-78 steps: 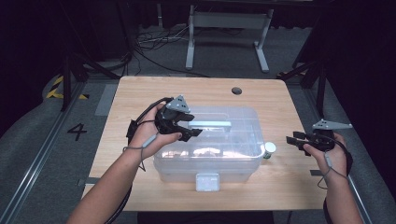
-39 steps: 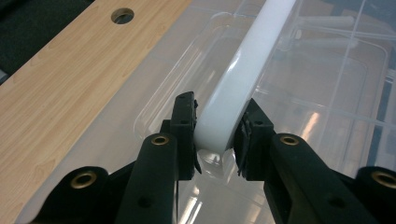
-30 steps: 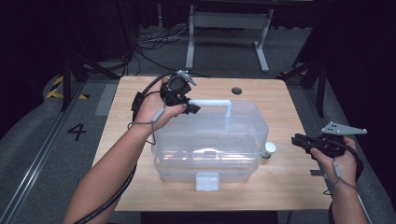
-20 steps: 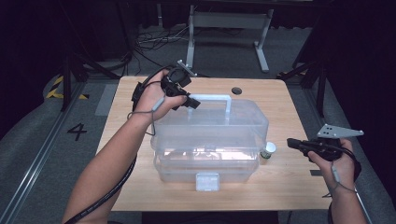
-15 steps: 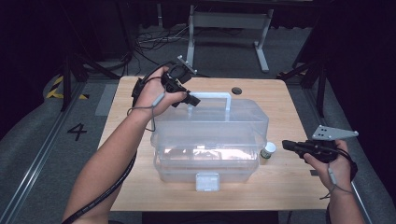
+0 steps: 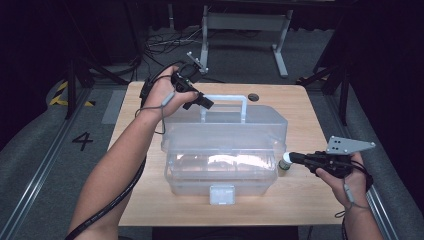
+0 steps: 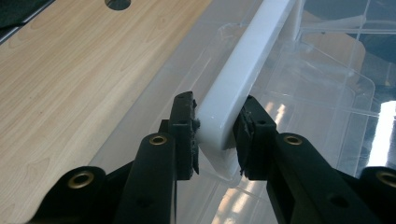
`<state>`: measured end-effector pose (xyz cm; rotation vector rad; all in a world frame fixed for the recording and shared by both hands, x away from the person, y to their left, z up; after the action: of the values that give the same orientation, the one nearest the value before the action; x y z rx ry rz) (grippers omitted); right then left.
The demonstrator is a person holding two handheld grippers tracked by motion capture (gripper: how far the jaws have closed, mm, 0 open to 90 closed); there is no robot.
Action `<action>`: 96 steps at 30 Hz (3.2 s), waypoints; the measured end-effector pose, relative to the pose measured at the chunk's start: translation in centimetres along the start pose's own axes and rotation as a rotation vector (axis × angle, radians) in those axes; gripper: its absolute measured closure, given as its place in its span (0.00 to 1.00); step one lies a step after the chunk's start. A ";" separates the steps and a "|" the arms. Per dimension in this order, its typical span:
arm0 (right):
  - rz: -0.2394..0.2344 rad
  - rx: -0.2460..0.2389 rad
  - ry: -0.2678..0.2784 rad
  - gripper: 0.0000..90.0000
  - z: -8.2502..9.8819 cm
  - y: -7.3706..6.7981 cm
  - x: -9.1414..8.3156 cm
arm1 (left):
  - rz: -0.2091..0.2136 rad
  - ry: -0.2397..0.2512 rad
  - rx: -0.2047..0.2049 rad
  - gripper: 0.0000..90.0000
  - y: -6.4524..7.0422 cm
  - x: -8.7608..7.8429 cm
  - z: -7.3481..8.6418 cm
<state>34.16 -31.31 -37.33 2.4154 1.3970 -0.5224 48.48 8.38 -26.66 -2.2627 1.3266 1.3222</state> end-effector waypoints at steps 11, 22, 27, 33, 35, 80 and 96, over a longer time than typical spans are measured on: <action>-0.050 -0.009 0.044 1.00 -1.1 -0.5 1.4 | -0.006 -0.003 0.002 0.79 0.1 0.0 0.0; -0.060 0.009 0.067 1.00 -1.6 -0.6 2.0 | -0.036 0.009 0.006 0.79 0.5 -0.3 0.1; -0.064 0.029 0.079 1.00 -1.7 -0.4 1.9 | -0.041 0.014 0.014 0.79 0.7 -0.5 0.3; -0.058 0.023 0.065 1.00 -1.8 -0.6 2.1 | -0.041 0.032 0.006 0.76 0.7 -0.5 0.5; -0.059 0.024 0.065 1.00 -1.8 -0.5 2.1 | -0.060 0.072 -0.015 0.66 0.4 -1.3 0.5; 0.036 0.047 0.150 1.00 -6.4 2.7 3.4 | -0.104 0.337 -0.016 1.00 5.4 -9.7 10.5; 0.092 0.090 0.185 1.00 -6.9 3.0 3.8 | -0.105 0.372 -0.054 1.00 4.2 -6.4 12.9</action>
<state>39.61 -26.85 -32.67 2.6443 1.3509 -0.3533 36.29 17.00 -28.12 -2.6701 1.2640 0.9448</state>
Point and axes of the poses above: each handheld gripper's, and its own axes: x roughly forward along the jaws, z roughly out of its underside, y roughly to its right, the point moved 1 cm from there along x, roughly forward along the jaws, and after that the axes turned 7 degrees about -x, right-handed, at the moved point
